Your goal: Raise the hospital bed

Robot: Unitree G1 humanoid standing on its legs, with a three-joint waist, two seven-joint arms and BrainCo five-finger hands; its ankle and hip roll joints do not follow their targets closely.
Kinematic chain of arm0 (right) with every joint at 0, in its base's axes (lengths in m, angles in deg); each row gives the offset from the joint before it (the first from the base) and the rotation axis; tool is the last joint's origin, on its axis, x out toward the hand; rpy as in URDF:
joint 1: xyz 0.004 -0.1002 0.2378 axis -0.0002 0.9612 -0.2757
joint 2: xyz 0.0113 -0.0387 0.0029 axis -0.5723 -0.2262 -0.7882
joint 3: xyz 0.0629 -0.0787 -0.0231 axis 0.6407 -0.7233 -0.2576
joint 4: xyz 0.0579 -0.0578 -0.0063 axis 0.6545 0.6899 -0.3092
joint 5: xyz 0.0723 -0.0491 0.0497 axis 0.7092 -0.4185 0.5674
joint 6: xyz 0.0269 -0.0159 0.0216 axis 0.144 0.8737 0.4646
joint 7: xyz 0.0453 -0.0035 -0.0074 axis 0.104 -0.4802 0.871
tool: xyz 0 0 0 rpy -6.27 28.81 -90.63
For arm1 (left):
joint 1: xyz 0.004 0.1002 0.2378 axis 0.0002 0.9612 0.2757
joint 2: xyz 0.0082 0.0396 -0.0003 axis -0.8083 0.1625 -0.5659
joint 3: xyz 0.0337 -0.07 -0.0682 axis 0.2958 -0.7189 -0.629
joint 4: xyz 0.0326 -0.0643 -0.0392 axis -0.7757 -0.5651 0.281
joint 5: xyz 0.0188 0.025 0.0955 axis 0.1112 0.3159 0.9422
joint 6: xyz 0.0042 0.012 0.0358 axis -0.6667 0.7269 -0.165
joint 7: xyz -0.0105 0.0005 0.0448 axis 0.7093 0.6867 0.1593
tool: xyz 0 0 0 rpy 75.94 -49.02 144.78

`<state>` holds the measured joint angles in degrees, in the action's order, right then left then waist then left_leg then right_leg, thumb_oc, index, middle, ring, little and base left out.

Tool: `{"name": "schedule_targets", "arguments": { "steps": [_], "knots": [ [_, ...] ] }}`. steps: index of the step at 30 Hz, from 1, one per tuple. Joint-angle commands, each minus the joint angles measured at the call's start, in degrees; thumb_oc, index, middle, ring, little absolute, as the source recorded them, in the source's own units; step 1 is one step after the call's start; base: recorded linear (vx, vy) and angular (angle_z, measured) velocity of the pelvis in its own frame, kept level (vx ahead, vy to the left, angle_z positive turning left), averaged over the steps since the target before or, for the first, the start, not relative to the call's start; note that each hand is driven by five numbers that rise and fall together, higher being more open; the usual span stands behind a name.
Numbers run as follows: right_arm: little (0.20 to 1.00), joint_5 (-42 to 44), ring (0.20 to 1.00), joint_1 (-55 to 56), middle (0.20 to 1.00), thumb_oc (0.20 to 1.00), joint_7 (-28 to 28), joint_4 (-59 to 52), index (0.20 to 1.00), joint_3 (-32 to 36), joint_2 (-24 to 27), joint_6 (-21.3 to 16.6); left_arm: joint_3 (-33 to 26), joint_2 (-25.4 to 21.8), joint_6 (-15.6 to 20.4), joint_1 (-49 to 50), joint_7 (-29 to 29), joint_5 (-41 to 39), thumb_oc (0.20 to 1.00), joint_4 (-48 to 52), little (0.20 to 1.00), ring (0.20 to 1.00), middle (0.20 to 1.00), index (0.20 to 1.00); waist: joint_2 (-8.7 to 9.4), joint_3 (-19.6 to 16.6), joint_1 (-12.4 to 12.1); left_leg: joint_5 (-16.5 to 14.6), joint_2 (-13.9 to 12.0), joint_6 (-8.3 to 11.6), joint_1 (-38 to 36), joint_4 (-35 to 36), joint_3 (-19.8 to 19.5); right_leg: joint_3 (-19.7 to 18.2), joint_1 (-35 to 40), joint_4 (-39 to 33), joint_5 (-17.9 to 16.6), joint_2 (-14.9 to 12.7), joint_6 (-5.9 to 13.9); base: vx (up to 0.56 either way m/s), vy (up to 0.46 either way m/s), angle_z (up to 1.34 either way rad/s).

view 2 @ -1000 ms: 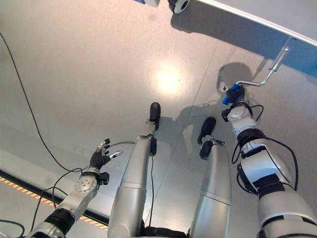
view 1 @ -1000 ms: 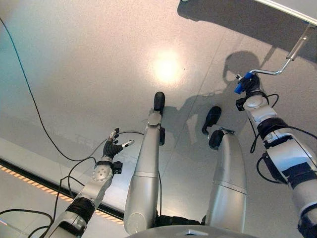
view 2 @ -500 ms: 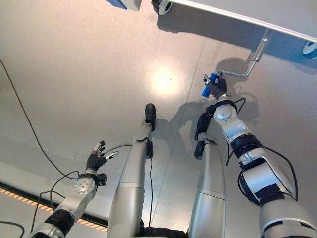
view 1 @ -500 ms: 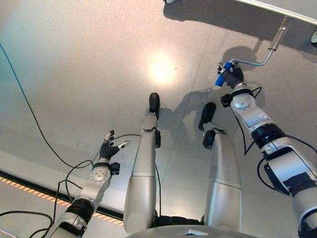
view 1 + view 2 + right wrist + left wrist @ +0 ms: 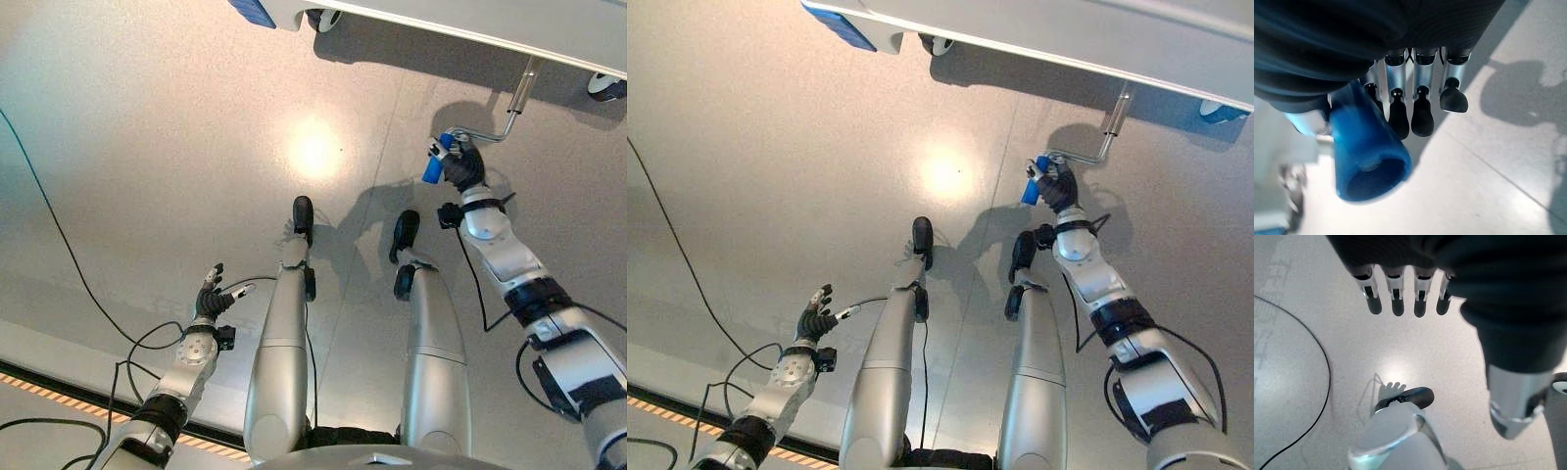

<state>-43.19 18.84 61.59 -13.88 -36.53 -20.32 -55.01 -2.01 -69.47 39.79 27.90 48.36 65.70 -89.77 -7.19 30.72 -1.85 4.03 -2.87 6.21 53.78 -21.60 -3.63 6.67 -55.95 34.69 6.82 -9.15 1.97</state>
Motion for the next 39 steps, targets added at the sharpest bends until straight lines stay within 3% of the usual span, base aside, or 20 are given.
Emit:
{"name": "schedule_targets", "arguments": {
  "steps": [1, 17, 39],
  "knots": [
    [0.2, 2.2, 0.2, -6.4, 0.2, 0.2, -1.2, -14.8, 0.2, 4.9, -0.3, -12.3, -2.6, -0.3, 0.3, 4.2, 0.0, 1.6, 1.0, -0.6, 1.0, 1.0, 1.0, 1.0, 2.37, -0.9, -0.7, -1.9, 2.4, -1.89, -2.4, -1.5, 2.9, -3.6, 3.9, -5.8, -6.1, -1.2, 6.68, 0.0, -0.01, -0.07],
    [0.2, 9.4, 0.2, 4.8, 0.2, 0.2, -4.0, -17.8, 0.2, 17.0, -1.0, -16.0, -4.6, 1.2, 0.0, 6.3, -0.8, 1.3, 1.0, -1.3, 1.0, 1.0, 1.0, 1.0, 2.47, -0.9, 1.7, -1.3, 1.3, -1.42, -7.8, 1.3, 3.8, -4.9, 7.7, -8.2, -6.3, 0.3, 6.35, 0.0, -0.025, -0.04],
    [0.2, 5.0, 0.2, 11.9, 0.2, 0.2, -13.7, -13.2, 0.2, 26.4, -0.9, -15.3, -5.6, 2.0, -0.2, 7.7, 0.8, 1.1, 1.0, -1.5, 1.0, 1.0, 1.0, 1.0, 3.19, -0.9, 3.3, -1.4, 0.6, -1.47, -7.6, 1.2, 3.6, -5.5, 7.1, -8.2, -6.1, 1.5, 5.9, 0.0, -0.021, -0.02]
  ]
}}
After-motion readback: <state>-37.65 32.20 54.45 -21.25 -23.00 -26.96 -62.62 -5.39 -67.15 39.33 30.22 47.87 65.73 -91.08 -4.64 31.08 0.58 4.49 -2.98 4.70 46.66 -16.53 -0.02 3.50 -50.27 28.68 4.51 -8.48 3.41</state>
